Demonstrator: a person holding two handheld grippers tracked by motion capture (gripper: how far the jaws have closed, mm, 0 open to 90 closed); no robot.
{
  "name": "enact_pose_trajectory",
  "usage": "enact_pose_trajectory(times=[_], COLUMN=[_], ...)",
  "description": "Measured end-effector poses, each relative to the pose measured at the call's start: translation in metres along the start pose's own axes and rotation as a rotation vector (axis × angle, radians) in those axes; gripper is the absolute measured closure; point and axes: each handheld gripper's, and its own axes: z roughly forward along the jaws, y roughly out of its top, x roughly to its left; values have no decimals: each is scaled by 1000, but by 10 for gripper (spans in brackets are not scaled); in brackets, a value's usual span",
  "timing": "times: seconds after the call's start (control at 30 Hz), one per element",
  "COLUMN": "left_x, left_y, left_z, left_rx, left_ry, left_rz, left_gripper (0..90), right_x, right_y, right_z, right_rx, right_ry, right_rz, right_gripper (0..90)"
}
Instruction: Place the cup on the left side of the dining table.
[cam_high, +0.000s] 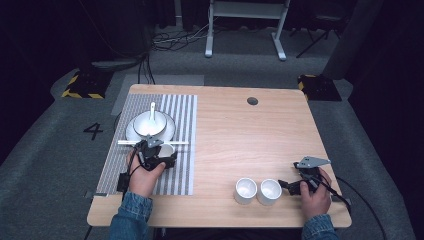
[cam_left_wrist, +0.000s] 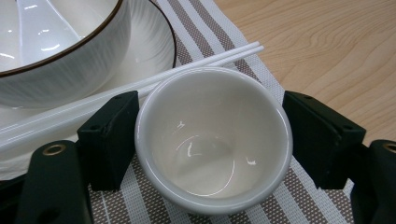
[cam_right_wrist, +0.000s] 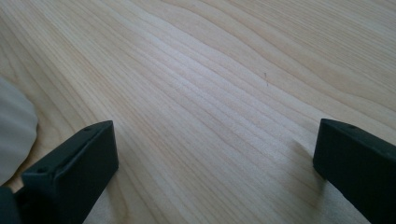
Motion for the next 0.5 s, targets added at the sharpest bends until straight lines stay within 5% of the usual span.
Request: enact_pose_trajectory(times=[0.5], left_x=[-11], left_y=[-7], left_z=[-38], left_rx=[-51], left_ry=[1], left_rz=[42], left_gripper=[199], right_x=[0], right_y=[1], right_z=[1], right_rx=[0], right_ry=[4], right_rz=[-3], right_gripper=[0])
